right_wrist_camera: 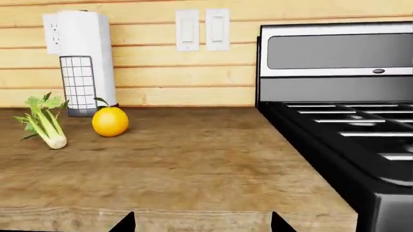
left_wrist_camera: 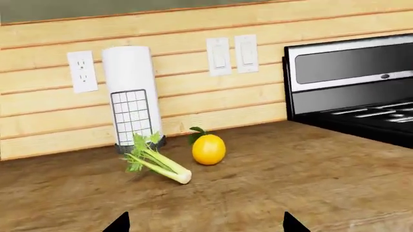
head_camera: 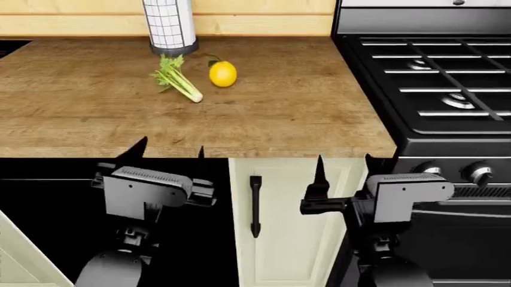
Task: Pick the orange, celery from the counter and place them in the cabinet. Then close the cabinet.
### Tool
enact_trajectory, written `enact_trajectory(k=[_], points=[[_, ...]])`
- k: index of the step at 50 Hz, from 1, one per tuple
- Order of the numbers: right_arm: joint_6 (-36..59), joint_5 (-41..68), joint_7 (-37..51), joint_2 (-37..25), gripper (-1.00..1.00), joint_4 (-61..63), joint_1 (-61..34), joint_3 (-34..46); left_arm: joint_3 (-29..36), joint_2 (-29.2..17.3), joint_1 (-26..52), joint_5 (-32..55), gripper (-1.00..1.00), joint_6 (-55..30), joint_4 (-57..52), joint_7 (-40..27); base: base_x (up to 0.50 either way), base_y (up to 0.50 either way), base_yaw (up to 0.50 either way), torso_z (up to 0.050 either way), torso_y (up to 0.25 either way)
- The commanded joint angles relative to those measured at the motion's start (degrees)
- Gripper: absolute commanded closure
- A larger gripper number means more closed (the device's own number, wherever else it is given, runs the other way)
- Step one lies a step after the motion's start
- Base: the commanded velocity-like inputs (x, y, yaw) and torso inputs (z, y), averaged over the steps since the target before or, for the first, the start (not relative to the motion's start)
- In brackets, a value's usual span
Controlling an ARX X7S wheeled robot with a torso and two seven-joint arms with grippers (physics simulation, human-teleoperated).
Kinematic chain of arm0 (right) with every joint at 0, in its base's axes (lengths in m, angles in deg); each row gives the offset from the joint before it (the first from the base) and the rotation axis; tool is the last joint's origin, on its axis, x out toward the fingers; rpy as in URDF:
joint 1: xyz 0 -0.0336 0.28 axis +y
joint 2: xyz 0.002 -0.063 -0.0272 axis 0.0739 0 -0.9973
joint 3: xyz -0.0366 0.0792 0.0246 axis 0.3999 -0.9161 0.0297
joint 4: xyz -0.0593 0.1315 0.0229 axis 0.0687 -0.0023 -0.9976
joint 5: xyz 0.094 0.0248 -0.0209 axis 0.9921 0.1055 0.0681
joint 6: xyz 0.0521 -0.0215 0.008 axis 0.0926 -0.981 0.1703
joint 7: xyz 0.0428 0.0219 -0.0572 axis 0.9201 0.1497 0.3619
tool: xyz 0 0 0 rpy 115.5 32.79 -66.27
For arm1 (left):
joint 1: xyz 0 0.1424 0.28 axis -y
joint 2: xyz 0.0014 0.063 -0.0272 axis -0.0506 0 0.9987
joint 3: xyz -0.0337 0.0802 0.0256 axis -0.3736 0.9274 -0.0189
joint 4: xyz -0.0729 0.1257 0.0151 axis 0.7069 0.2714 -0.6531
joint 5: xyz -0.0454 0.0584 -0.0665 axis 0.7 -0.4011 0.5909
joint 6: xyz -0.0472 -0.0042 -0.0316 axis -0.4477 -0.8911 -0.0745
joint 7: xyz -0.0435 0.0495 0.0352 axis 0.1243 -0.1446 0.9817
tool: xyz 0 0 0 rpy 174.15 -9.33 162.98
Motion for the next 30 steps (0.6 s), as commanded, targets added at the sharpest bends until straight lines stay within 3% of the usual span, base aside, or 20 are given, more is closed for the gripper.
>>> enact_trajectory(k=[1,10,16,30], points=[[17.8,8.3,-2.7,-3.3,-1.0,12.0,-10.9,-1.7,-1.4,-3.6,7.0,5.7,-1.0,-9.8,-8.2,4.9,0.0,0.0,0.0,0.05,0.0],[23.5,12.7,-4.8,-4.8,-1.0,13.5,-17.3,-3.3,-6.0,-5.2,12.6,12.0,-1.0,-18.9,-12.2,6.7,0.04,0.0,0.0,0.05,0.0],[24.9,16.0,-5.9,-4.8,-1.0,14.4,-19.1,-5.7,-6.9,-6.6,14.7,13.6,-1.0,-22.5,-14.4,7.1,0.25,0.43,0.0,0.05,0.0],[31.4,20.1,-5.0,-7.2,-1.0,17.8,-23.6,-9.0,-8.5,-9.5,18.7,16.7,-1.0,-28.9,-19.0,7.9,0.21,0.01,0.5,0.05,0.0]])
